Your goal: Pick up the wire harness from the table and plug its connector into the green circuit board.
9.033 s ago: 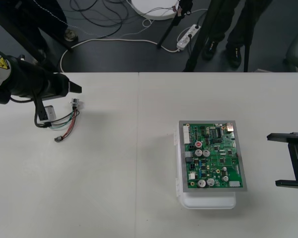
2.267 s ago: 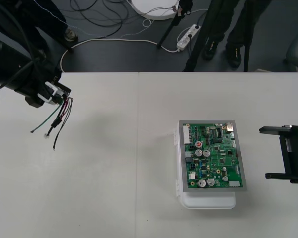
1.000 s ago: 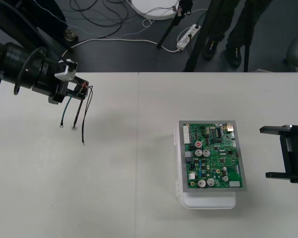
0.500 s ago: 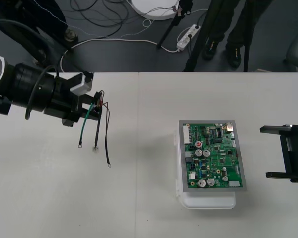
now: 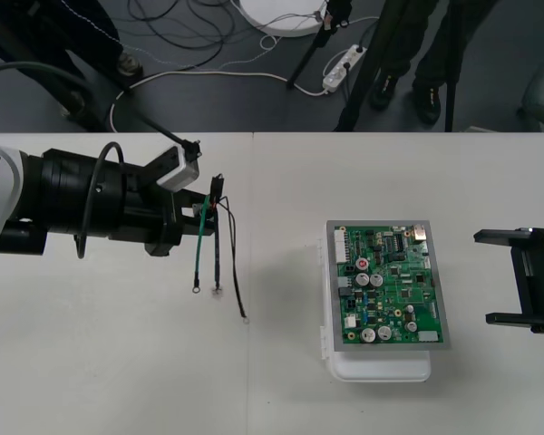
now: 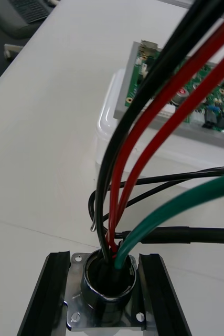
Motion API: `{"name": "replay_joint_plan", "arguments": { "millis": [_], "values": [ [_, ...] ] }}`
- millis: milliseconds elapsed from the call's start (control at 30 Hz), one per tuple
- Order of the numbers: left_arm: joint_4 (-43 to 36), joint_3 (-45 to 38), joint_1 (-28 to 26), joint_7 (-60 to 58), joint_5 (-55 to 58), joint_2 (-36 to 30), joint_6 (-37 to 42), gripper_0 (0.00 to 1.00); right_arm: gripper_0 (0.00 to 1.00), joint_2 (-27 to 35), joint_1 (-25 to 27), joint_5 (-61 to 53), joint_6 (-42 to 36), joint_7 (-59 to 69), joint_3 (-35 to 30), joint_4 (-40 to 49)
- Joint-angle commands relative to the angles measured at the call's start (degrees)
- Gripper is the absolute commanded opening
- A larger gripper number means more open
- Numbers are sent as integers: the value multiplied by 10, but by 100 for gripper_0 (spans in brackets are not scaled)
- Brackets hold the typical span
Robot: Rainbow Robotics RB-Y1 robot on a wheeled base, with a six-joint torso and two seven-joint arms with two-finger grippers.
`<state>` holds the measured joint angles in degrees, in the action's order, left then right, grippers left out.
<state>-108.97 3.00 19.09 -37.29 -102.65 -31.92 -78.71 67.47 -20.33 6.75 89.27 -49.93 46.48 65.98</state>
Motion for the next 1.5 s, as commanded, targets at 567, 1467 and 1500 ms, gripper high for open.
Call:
{"name": "replay_joint_plan", "arguments": {
  "millis": [567, 1467, 1500],
  "values": [
    [-156, 52, -12, -243, -292, 129, 29, 0, 100, 10, -14, -31, 7, 33, -5, 28],
    [-177, 180, 55, -373, -514, 183, 29, 0, 100, 13, -13, -35, 7, 58, -16, 49],
    [-177, 179, 55, -373, -517, 187, 29, 0, 100, 14, -13, -35, 7, 61, -16, 52]
  ]
}}
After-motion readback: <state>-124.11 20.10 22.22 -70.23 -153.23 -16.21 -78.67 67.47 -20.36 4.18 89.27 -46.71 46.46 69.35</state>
